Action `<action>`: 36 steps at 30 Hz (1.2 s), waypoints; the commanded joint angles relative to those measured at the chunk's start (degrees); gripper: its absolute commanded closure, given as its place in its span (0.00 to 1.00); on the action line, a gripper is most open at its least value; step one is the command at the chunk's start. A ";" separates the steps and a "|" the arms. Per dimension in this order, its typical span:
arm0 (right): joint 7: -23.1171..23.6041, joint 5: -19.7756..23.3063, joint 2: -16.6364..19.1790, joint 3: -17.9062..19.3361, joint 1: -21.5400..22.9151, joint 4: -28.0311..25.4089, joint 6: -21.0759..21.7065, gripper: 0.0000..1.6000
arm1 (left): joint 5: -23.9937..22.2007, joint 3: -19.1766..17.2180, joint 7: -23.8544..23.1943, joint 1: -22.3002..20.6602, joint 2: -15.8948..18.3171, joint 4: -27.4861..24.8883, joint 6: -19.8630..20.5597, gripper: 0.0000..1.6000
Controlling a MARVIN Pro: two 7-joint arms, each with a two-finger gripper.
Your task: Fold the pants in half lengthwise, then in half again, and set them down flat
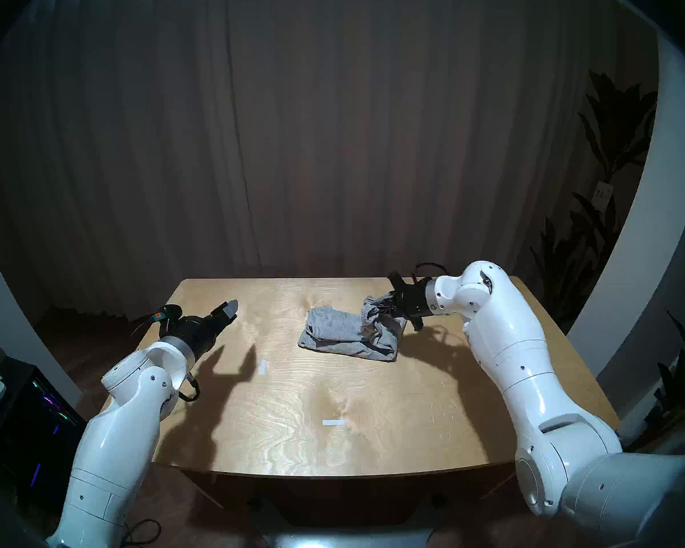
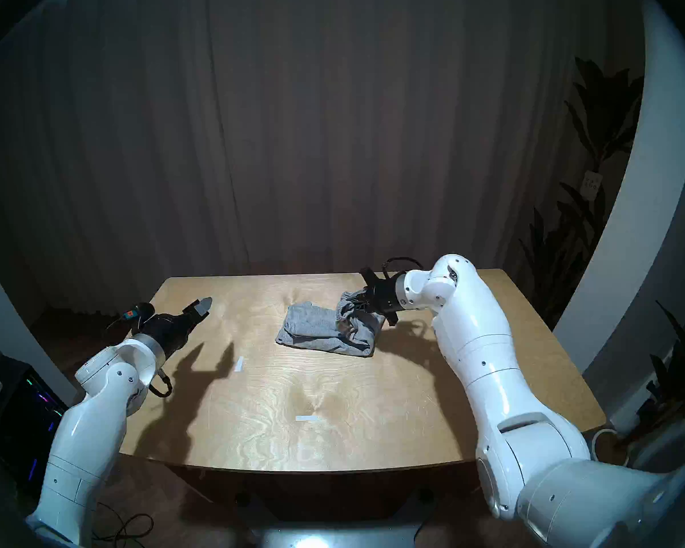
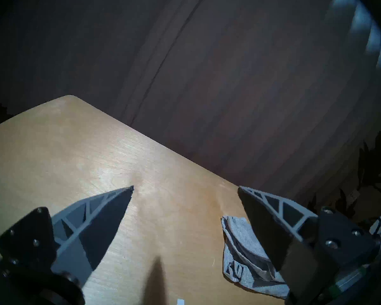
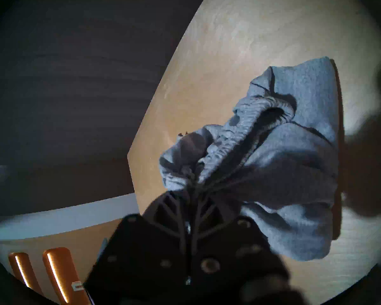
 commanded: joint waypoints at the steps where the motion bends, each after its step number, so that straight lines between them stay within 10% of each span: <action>1: 2.37 -2.50 -4.39 -2.77 6.36 3.60 -0.54 1.00 | -0.55 -2.62 -0.85 1.59 -0.12 -1.48 -1.99 0.00; 36: 13.13 -17.42 -11.09 -16.19 22.24 22.28 2.58 1.00 | -3.17 -6.61 -3.31 5.79 -0.53 -2.00 -5.27 0.00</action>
